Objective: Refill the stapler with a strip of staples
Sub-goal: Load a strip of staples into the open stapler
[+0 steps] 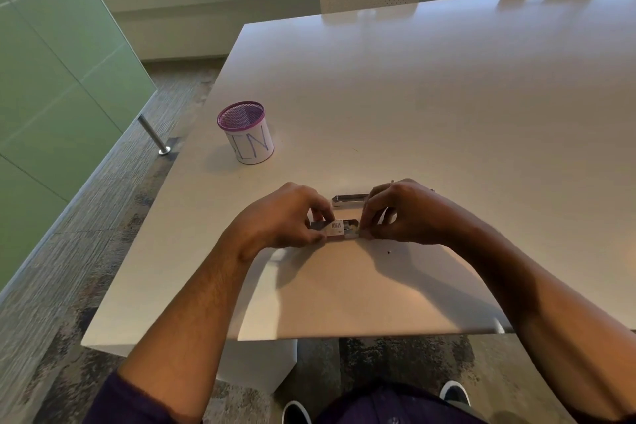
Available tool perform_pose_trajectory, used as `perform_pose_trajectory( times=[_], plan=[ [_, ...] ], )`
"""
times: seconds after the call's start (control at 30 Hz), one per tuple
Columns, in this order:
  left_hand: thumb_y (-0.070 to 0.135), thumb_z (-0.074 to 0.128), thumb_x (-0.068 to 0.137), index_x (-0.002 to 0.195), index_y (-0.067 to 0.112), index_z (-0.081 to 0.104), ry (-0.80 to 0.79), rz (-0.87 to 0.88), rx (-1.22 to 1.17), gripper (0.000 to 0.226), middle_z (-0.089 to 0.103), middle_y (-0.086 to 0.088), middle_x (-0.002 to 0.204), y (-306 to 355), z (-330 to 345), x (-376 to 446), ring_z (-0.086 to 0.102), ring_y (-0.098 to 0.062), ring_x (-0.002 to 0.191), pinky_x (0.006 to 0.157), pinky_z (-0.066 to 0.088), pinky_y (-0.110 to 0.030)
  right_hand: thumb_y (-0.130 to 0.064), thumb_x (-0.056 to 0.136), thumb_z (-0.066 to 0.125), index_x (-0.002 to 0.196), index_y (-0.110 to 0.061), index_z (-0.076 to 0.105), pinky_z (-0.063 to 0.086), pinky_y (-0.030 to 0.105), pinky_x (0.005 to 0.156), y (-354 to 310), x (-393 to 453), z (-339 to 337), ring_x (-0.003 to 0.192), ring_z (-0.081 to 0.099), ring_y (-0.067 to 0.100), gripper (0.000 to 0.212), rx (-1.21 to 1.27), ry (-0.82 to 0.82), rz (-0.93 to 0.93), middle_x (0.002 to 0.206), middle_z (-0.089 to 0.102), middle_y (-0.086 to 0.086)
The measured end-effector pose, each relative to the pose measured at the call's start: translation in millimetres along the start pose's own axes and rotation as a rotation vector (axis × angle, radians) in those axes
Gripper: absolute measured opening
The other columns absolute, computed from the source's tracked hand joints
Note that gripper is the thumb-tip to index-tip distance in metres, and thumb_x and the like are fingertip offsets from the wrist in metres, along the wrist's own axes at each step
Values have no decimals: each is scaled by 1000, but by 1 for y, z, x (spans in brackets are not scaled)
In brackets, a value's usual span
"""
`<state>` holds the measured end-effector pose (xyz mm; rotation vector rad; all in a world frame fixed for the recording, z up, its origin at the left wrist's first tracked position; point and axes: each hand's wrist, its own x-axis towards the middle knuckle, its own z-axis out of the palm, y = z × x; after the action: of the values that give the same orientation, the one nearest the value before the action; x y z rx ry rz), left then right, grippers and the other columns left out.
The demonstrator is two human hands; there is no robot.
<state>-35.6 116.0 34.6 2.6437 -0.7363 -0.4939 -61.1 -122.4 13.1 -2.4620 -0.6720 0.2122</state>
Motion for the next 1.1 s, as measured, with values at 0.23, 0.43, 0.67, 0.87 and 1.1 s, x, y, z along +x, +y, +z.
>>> perform_pose_trajectory(
  times=[0.23, 0.43, 0.67, 0.87, 1.1],
  plan=[
    [19, 81, 85, 120, 23, 74, -14, -15, -18, 37, 68, 3, 117, -2, 2, 2, 62, -5, 81, 66, 48, -15, -26, 91, 73, 96, -23, 78, 44, 9, 71, -5, 7, 3, 82, 66, 3, 8, -75, 21, -22, 100, 70, -8],
    [20, 82, 84, 119, 26, 75, -9, -18, -24, 37, 68, 6, 116, -4, 1, 2, 63, -4, 81, 67, 49, -18, -28, 91, 72, 98, -32, 78, 60, 35, 73, -15, 13, 3, 85, 63, 5, 10, -183, 20, -52, 95, 56, -20],
    [20, 83, 83, 118, 25, 75, -8, -12, -40, 37, 65, 8, 110, -5, 1, 2, 62, -3, 78, 66, 49, -17, -28, 95, 67, 106, -23, 76, 58, 25, 71, -22, 21, 0, 86, 60, 5, 15, -340, -104, -117, 100, 57, -13],
    [21, 83, 83, 119, 23, 75, -7, -2, -40, 37, 62, 12, 106, -5, 0, 2, 62, -3, 78, 65, 48, -16, -32, 96, 65, 109, -21, 71, 45, 13, 64, -21, 19, 2, 81, 57, 4, 18, -354, -97, -117, 103, 51, -13],
    [20, 83, 83, 119, 22, 75, -34, 9, -66, 37, 64, 9, 109, -7, -1, 4, 62, -3, 80, 70, 51, -17, -32, 92, 70, 102, -20, 68, 50, 18, 66, -15, 14, -6, 78, 60, 6, 16, -267, -70, -70, 96, 60, -11]
  ],
)
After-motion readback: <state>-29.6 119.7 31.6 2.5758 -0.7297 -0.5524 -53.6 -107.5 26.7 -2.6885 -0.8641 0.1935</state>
